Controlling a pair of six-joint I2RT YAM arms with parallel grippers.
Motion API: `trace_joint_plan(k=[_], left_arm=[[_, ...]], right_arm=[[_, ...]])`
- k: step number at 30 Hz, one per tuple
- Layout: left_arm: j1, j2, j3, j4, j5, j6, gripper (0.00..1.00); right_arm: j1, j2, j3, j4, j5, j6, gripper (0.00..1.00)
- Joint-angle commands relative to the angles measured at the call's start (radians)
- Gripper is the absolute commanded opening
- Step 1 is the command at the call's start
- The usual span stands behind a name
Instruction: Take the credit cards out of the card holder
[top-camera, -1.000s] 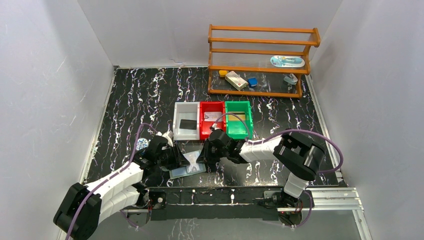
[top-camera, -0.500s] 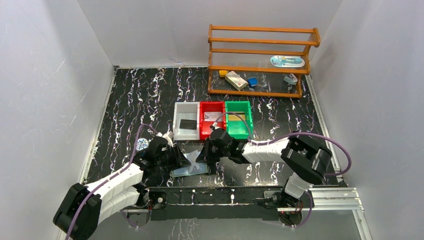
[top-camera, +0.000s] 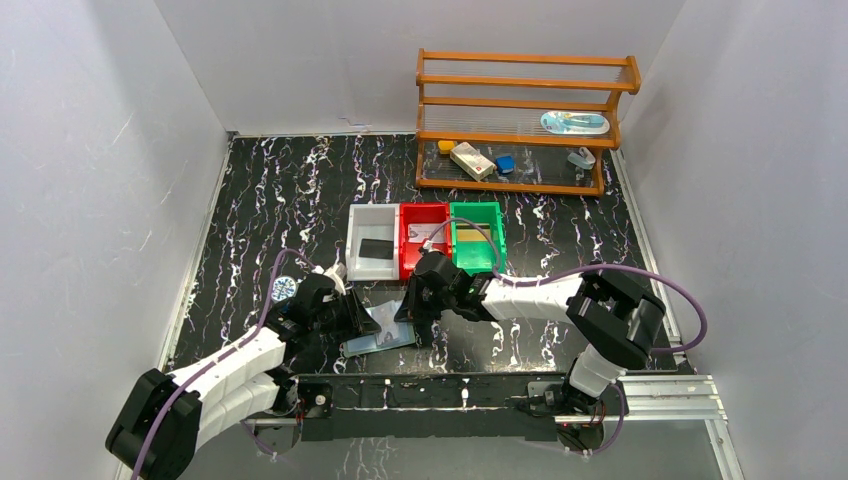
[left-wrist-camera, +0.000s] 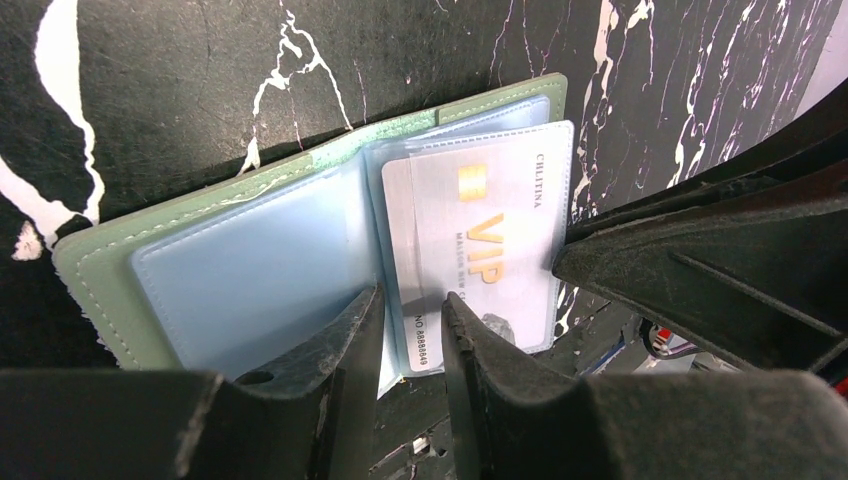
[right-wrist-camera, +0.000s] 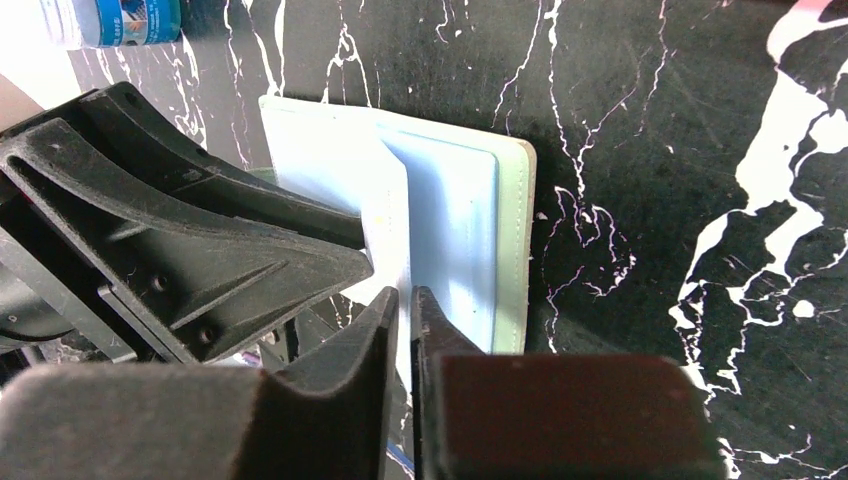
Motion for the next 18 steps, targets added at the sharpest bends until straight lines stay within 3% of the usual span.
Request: trace_joint_plan(k=[1,5,18], left_arm=[[-0.003,0.0,0.002,-0.012,0.013,0.001,0.27],[-0.003,-0.009,0.001,-0.021,0.005,-0.003,0.27],[-0.003,-0.004,-0.005,0.004,0.019,-0.013,0.33]], right_arm=[[0.003,-0.002,0.021,0.038,-0.014,-0.006,0.14],[0.003,-0.007,0.006,0.054,-0.014,0.002,0.0],[0.024,0.015,0.076,-0.158,0.113,-0.04,0.0]])
